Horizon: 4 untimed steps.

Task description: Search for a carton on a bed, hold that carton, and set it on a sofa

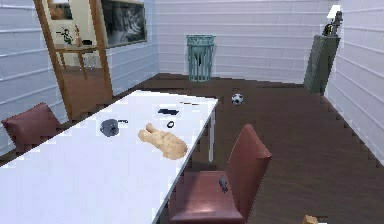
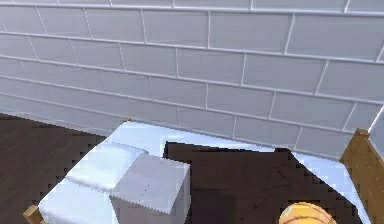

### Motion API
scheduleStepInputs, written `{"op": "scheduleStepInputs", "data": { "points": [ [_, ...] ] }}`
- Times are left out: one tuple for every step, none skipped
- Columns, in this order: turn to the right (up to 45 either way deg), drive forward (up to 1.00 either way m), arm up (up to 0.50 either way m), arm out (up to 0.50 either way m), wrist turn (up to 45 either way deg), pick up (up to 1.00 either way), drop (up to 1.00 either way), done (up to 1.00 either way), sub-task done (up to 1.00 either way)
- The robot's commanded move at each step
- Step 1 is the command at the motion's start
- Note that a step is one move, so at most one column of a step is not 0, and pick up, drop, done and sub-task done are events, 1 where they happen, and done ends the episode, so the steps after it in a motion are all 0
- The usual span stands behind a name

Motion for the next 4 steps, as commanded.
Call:
{"op": "scheduleStepInputs", "data": {
  "points": [
    [0.0, 0.00, 0.32, 0.00, 0.0, 0.00, 0.00, 0.00, 0.00],
    [0.0, 0.00, 0.00, 0.14, 0.0, 0.00, 0.00, 0.00, 0.00],
    [0.0, 0.00, 0.00, 0.00, 45.0, 0.00, 0.00, 0.00, 0.00],
    [0.0, 0.00, 0.00, 0.00, 45.0, 0.00, 0.00, 0.00, 0.00]
  ]
}}
